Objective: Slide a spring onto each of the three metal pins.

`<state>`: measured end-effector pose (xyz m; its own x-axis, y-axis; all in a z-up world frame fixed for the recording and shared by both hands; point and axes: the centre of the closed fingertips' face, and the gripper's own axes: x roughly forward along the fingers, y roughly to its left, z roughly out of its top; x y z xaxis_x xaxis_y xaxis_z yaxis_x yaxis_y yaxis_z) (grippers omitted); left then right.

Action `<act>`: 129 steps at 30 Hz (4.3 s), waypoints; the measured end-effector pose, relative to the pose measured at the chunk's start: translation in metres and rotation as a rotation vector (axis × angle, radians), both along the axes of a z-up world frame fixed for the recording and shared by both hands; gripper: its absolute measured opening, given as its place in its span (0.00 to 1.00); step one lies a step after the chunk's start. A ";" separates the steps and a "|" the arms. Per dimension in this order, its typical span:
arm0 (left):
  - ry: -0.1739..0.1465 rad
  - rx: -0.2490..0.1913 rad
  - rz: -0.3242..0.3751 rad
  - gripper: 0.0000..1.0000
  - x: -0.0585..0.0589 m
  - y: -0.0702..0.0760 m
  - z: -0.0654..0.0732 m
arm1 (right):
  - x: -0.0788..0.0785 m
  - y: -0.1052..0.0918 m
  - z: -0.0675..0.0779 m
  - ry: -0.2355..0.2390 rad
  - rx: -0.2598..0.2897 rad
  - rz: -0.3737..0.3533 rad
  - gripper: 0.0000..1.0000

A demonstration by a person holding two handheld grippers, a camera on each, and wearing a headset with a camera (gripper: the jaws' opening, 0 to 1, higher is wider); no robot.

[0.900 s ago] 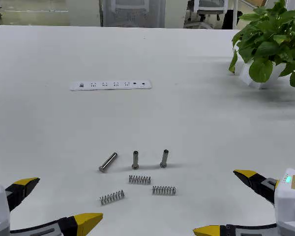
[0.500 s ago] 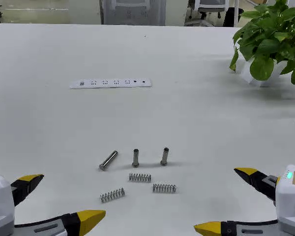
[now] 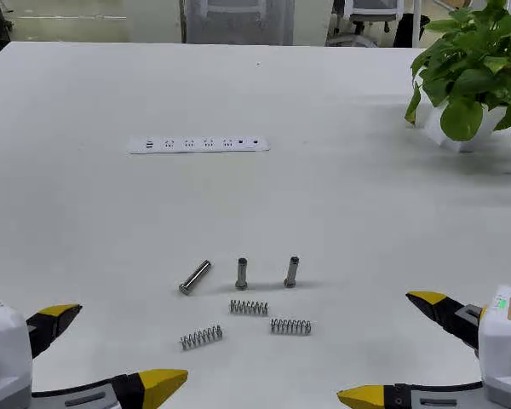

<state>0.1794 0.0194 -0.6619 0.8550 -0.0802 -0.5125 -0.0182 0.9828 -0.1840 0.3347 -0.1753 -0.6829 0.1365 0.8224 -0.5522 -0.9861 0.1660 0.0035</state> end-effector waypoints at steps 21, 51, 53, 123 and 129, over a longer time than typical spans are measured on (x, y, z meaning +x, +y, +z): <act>0.054 0.007 -0.020 0.98 0.002 0.012 -0.013 | -0.001 0.007 0.000 0.004 0.009 0.009 0.97; 0.212 0.081 -0.217 0.90 0.063 0.034 -0.017 | -0.013 0.016 -0.003 0.019 0.021 0.024 0.93; 0.220 0.087 -0.219 0.88 0.066 0.039 -0.018 | -0.013 0.016 -0.004 0.020 0.019 0.025 0.93; 0.518 0.217 -0.243 0.13 0.155 0.043 -0.091 | 0.003 -0.004 0.000 0.022 0.057 -0.060 0.91; 0.539 0.253 -0.237 0.10 0.158 0.047 -0.094 | 0.001 -0.004 -0.001 0.026 0.056 -0.061 0.91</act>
<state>0.3377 0.0660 -0.7560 0.4463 -0.0556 -0.8932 0.1799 0.9833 0.0287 0.3360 -0.1796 -0.6843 0.1737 0.8425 -0.5099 -0.9736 0.2246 0.0395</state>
